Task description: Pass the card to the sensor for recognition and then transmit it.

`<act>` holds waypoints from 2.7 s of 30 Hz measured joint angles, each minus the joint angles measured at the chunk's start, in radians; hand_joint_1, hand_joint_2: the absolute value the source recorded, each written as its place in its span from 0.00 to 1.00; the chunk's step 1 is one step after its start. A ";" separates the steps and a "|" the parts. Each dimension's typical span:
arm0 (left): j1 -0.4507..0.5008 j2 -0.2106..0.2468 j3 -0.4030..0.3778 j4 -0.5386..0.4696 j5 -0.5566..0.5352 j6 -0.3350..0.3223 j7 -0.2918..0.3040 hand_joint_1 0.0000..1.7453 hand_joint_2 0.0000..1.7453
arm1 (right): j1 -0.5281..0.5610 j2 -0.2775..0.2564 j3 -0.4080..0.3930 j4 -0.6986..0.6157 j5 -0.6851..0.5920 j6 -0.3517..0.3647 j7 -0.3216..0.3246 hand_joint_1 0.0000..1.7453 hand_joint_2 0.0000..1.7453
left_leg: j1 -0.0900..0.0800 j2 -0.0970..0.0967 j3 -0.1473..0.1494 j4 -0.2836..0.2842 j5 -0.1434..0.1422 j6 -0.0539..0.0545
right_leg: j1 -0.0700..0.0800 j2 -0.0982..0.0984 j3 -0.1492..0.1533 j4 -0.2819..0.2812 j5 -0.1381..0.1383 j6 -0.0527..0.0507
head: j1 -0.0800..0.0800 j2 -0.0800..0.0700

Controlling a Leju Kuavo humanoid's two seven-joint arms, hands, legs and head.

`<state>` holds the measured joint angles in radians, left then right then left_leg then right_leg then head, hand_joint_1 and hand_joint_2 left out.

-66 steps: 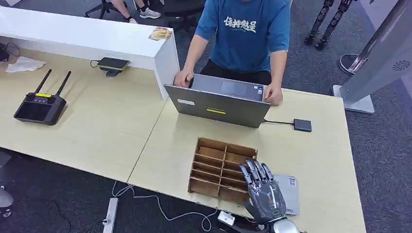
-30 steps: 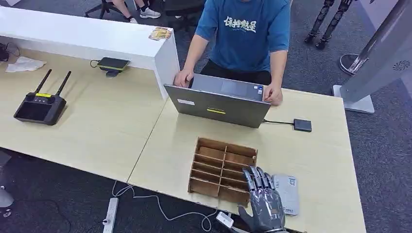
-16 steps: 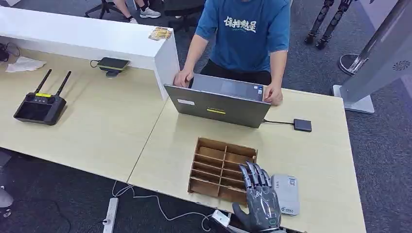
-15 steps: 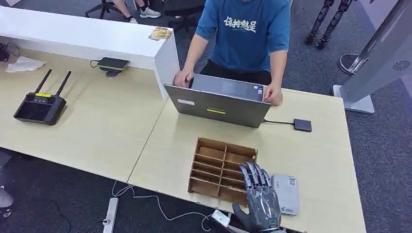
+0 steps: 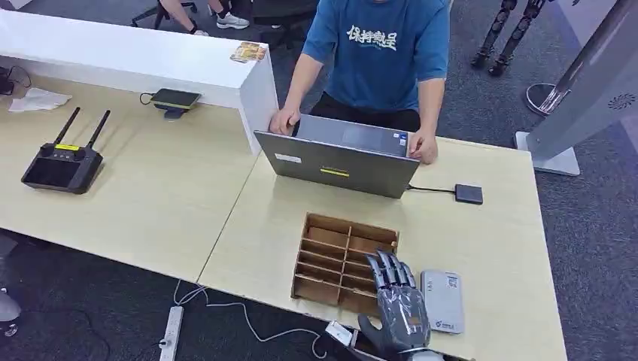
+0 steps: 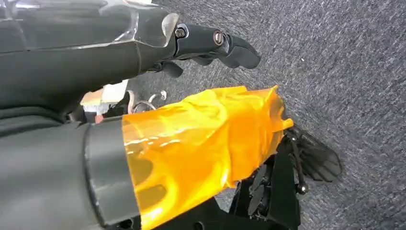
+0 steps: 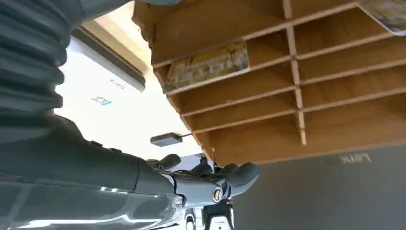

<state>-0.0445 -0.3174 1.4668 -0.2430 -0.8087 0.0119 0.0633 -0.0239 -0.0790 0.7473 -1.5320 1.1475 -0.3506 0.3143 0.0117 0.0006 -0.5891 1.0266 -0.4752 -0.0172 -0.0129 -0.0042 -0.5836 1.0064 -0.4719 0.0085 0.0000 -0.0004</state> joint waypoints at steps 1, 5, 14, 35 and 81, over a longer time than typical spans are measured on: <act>0.000 0.000 0.000 0.000 -0.001 0.000 0.002 0.00 0.00 | -0.004 0.000 0.000 0.006 0.000 0.003 0.000 0.00 1.00 | 0.000 0.000 0.000 0.000 0.000 0.000 | 0.000 0.000 0.000 0.000 0.000 0.000 | 0.000 0.000; 0.000 0.000 0.000 0.000 -0.002 0.000 0.005 0.00 0.00 | -0.011 0.000 0.001 0.021 0.000 0.005 0.007 0.00 1.00 | 0.000 0.000 0.000 0.000 0.000 0.000 | 0.000 0.000 0.000 0.000 0.000 0.000 | 0.000 0.000; 0.000 0.000 0.000 0.000 -0.002 0.000 0.005 0.00 0.00 | -0.011 0.000 0.001 0.031 0.011 0.005 0.011 0.00 1.00 | 0.000 0.000 0.000 0.000 0.000 0.000 | 0.000 0.000 0.000 0.000 0.000 0.000 | 0.000 0.000; 0.000 0.000 0.000 0.000 0.002 0.002 0.001 0.00 0.00 | 0.018 -0.001 0.001 -0.014 0.001 -0.007 -0.001 0.00 1.00 | 0.000 0.000 0.000 0.000 0.000 0.000 | 0.000 0.000 0.000 0.000 0.000 0.000 | 0.000 0.000; 0.001 0.000 0.006 0.000 -0.002 0.000 -0.001 0.00 0.00 | 0.013 -0.001 0.001 0.011 -0.056 0.001 -0.018 0.93 1.00 | 0.000 0.000 0.000 0.000 0.000 0.000 | 0.000 0.000 0.000 0.000 0.000 0.000 | 0.000 0.000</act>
<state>-0.0439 -0.3174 1.4733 -0.2434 -0.8103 0.0118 0.0626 -0.0108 -0.0797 0.7481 -1.5206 1.0918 -0.3498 0.2960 0.0116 0.0007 -0.5890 1.0266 -0.4753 -0.0172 -0.0129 -0.0041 -0.5836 1.0064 -0.4722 0.0085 0.0000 -0.0004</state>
